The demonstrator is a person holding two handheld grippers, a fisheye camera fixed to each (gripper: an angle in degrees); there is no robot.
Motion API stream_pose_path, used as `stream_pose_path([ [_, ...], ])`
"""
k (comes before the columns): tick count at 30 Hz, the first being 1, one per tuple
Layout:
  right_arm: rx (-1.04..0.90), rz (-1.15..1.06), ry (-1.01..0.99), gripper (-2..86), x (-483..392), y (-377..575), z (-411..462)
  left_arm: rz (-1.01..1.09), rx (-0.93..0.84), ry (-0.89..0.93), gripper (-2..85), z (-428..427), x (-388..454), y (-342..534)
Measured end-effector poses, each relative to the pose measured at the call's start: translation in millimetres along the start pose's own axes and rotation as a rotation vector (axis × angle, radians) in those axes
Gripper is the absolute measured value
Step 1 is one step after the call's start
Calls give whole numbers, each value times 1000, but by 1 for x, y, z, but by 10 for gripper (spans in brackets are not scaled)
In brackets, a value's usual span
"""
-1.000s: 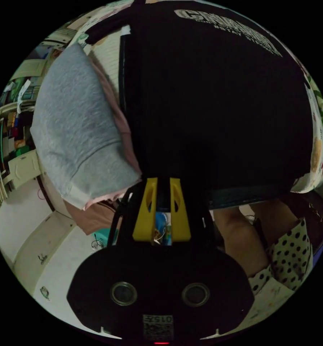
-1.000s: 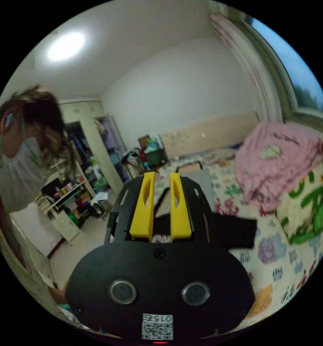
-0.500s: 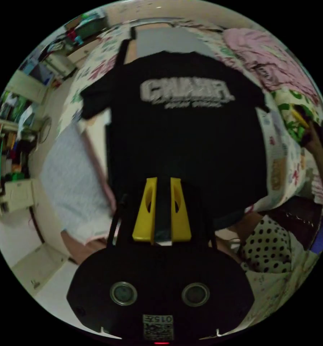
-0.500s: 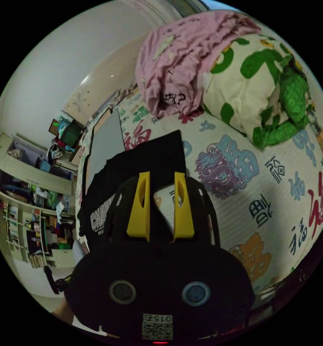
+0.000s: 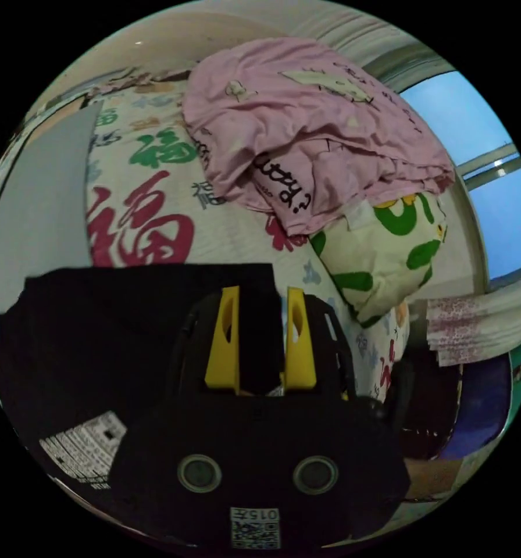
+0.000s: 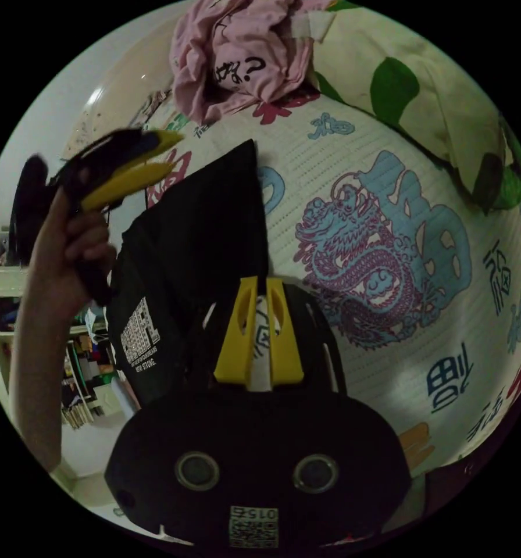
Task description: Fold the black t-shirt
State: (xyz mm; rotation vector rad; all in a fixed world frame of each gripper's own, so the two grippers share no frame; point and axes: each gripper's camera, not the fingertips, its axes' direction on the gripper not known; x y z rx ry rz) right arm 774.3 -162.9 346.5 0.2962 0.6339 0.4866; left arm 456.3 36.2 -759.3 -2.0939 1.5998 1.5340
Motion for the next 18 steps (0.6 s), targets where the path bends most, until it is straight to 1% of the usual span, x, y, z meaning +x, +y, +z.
stream_pose_path([
  [3,6,11,-26,15,28,-27,-15,-23,-120,8,112,36,16,-43],
  [6,-3,35,-58,9,58,-52,-30,-57,-167,-103,102,63,24,-59],
  [9,-5,-2,-41,5,80,-72,-45,-127,-145,-179,62,68,19,-64],
  [11,-3,-69,-9,3,89,-82,-53,-152,-130,-170,37,64,14,-65],
  [12,-2,-127,11,3,95,-88,-61,-157,-130,-130,26,59,7,-66],
  [13,-1,-154,16,2,99,-91,-66,-181,-118,-60,21,50,-2,-65],
  [14,9,-200,10,2,105,-97,-77,-184,-94,-29,18,43,-6,-63],
  [16,40,-259,-30,1,113,-103,-99,-175,51,30,14,-4,-23,-47],
  [17,57,-307,-71,1,115,-105,-112,-174,88,34,13,-18,-28,-40],
  [18,69,-358,-108,1,114,-106,-123,-182,162,32,12,-49,-41,-24],
])
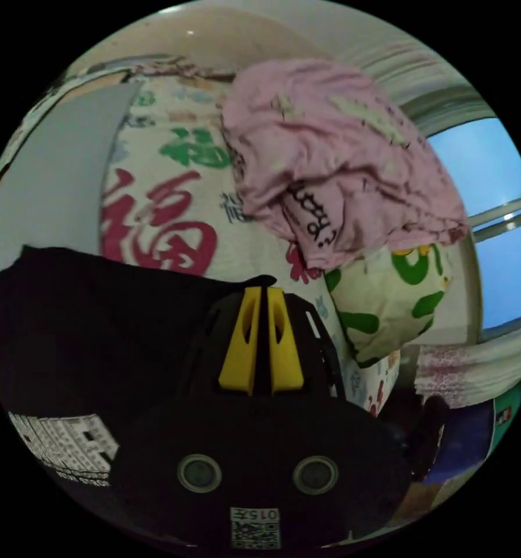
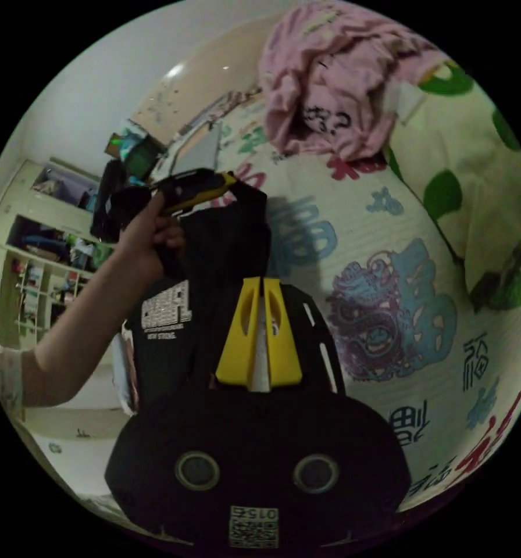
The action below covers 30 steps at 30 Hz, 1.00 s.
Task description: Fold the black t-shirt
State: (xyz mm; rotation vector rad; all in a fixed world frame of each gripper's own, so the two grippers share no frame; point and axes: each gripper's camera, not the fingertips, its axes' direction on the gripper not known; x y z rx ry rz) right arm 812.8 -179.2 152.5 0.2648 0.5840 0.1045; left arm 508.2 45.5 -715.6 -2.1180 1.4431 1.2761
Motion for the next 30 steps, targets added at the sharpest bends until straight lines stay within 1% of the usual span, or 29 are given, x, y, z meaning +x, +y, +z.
stream_pose_path([
  [1,4,-29,-19,1,-2,0,-4,-17,63,11,12,-36,-18,11],
  [2,2,-96,-65,1,-9,0,-9,-19,93,12,12,-54,-27,18],
  [4,-20,-191,-138,3,-20,4,-8,-22,164,-22,12,-117,-63,53],
  [5,-52,-250,-181,6,-27,9,0,-27,178,-27,12,-129,-72,64],
  [7,-121,-333,-210,11,-33,21,21,-34,234,-60,16,-164,-104,113],
  [8,-168,-370,-210,18,-33,30,37,-49,235,-97,18,-169,-111,125],
  [9,-194,-396,-213,26,-27,40,50,-84,197,-169,22,-171,-124,145],
  [11,-223,-431,-198,61,-14,50,62,-119,147,-226,35,-169,-140,172],
  [13,-205,-442,-125,82,8,53,65,-174,124,-320,54,-166,-150,197],
  [14,-178,-449,-69,86,27,54,66,-186,130,-337,57,-166,-150,201],
  [16,-169,-452,-18,91,57,51,72,-176,153,-324,63,-158,-143,212],
  [18,-225,-486,6,98,89,46,93,-141,132,-277,67,-140,-134,211],
  [20,-270,-546,49,100,103,46,112,-90,84,-194,72,-112,-122,209],
  [22,-296,-582,90,88,116,45,133,-6,-13,-111,79,-68,-101,206],
  [23,-324,-584,104,66,127,43,147,19,-38,-101,81,-57,-95,206],
  [26,-381,-540,121,13,161,36,175,119,-148,-121,83,-6,-71,214],
  [29,-354,-467,281,3,205,34,196,193,-243,-189,81,39,-58,228],
  [30,-357,-441,274,5,223,33,203,208,-236,-217,78,50,-55,234],
])
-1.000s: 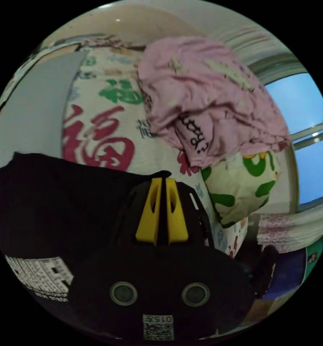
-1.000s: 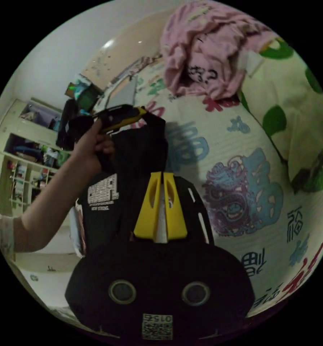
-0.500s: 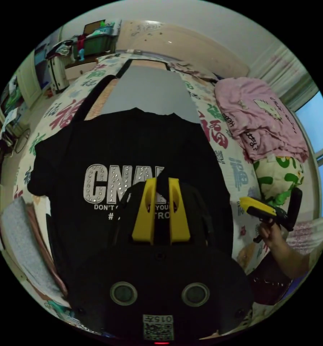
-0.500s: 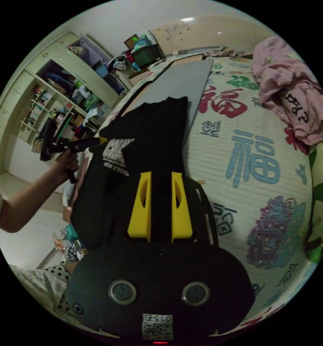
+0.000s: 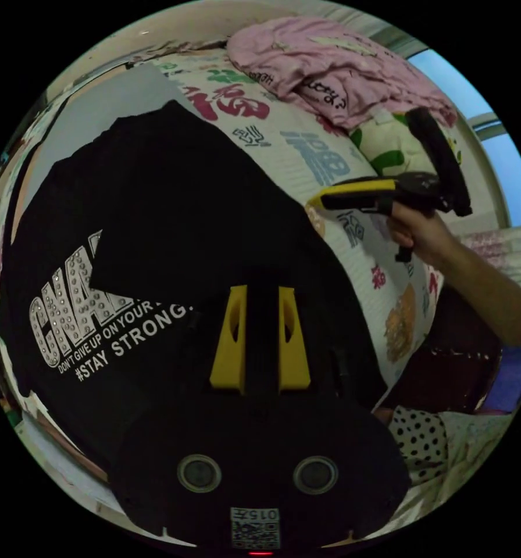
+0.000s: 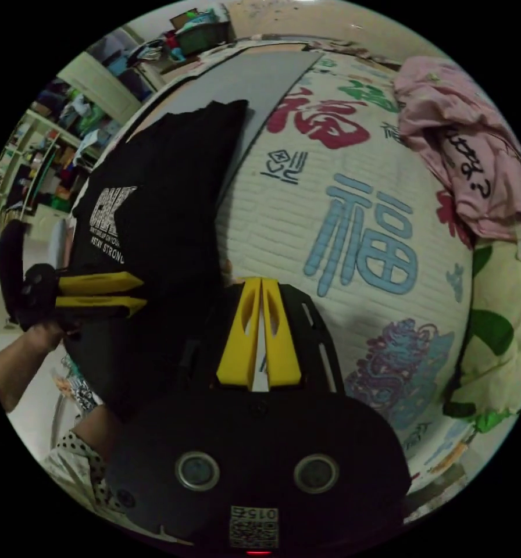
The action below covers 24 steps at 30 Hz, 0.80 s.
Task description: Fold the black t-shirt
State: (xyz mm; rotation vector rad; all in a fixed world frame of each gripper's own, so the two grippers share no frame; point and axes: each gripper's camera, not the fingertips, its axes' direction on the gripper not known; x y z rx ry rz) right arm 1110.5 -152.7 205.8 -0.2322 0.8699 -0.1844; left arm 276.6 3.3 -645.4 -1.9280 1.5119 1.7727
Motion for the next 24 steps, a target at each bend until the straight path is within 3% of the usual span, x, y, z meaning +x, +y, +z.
stream_pose_path([
  [5,103,42,-201,64,45,20,36,-2,13,23,79,34,8,8],
  [8,98,28,-274,79,56,20,75,-43,112,35,80,40,7,20],
  [13,15,51,-258,38,79,12,154,-236,262,-158,81,47,-32,41],
  [19,1,96,-131,21,113,20,243,-218,94,-242,76,134,-50,67],
  [24,-14,91,1,58,127,33,311,-212,168,-235,73,185,-43,103],
])
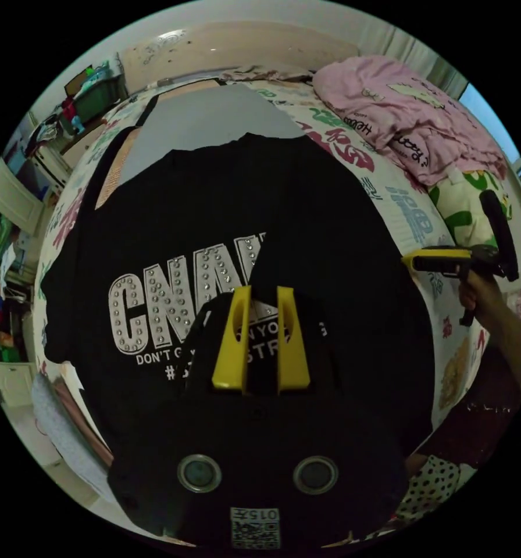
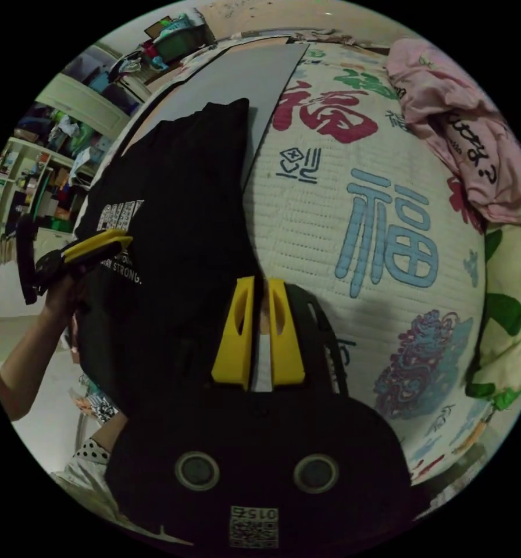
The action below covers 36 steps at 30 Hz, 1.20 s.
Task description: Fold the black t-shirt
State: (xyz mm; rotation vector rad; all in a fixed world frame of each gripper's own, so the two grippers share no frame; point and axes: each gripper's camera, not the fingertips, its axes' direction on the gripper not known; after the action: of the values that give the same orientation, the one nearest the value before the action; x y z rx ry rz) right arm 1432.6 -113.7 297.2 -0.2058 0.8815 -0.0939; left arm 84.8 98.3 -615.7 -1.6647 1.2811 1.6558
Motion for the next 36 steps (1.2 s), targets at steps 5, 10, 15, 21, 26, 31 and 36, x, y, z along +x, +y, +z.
stream_pose_path([
  [5,28,-120,32,63,-15,26,41,-133,81,125,76,30,-22,52],
  [10,83,-280,-57,69,-61,30,95,-502,266,81,89,33,-102,156],
  [15,125,-457,-199,92,-141,-31,183,-909,346,25,107,58,-195,275],
  [21,112,-621,-329,100,-258,-129,293,-1060,397,132,104,133,-252,345],
  [26,48,-719,-227,102,-344,-189,398,-1093,428,182,66,195,-254,364],
  [31,-39,-787,-128,106,-400,-221,499,-1121,408,221,25,245,-246,384],
  [36,-149,-894,22,81,-427,-232,596,-1074,415,206,3,270,-234,392],
])
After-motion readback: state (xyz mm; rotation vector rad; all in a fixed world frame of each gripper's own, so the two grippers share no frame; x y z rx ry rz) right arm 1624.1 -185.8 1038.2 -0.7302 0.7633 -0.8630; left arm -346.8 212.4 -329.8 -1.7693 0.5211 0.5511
